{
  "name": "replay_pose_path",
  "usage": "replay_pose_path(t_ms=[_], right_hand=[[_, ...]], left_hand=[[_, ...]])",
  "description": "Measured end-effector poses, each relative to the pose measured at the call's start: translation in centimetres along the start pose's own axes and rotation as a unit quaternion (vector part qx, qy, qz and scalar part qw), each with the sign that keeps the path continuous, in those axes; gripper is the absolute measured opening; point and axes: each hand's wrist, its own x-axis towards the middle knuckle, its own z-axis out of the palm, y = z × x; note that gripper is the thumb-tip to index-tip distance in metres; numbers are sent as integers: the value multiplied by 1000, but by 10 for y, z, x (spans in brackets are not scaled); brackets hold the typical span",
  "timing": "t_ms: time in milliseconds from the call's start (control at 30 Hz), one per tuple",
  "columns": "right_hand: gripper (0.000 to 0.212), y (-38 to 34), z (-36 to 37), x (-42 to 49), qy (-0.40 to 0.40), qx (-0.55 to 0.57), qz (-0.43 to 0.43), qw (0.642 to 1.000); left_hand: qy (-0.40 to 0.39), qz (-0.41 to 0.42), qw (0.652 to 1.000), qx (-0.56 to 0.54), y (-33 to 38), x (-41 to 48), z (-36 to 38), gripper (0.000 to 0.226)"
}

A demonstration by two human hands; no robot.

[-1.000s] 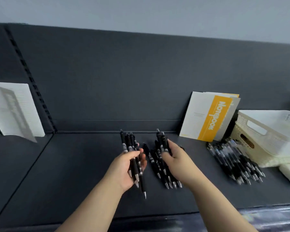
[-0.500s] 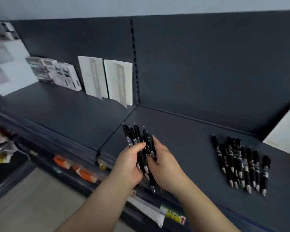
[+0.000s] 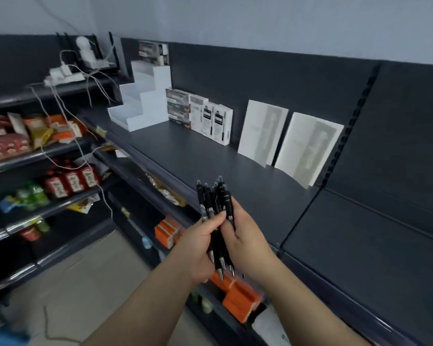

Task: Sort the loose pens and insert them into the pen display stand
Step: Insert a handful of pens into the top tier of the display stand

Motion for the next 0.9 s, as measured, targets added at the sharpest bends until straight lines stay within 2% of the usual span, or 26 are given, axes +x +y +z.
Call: replay_pose_path(t_ms=[100,200,267,333,467,633,767,900], right_hand=[[28,-17,65,42,7,-107,-26,994],[60,-32,117,77,8,-212,-45,976],[58,-41,143,98,-17,-209,-43,977],[42,-50,164,119,-63,-168,-36,983],[26,-62,197,165,-135,-45,-18,990],[13,-62,228,229,-103,98,60,988],[7,-50,254,303,-111,180,88,974],[16,-42,280,381,-148,233,91,957]], left_hand=[[1,14,1000,-2,49,0,-53,35],[14,28,1000,1,94,2,-103,30],[21,32,999,-3,117,4,-130,27],[32,39,999,-4,138,8,-154,27],[72,56,996,-23,173,24,-195,30],[110,65,991,-36,223,62,-233,28],[140,88,986,-29,272,106,-257,25],[194,122,973,-4,326,153,-279,17]])
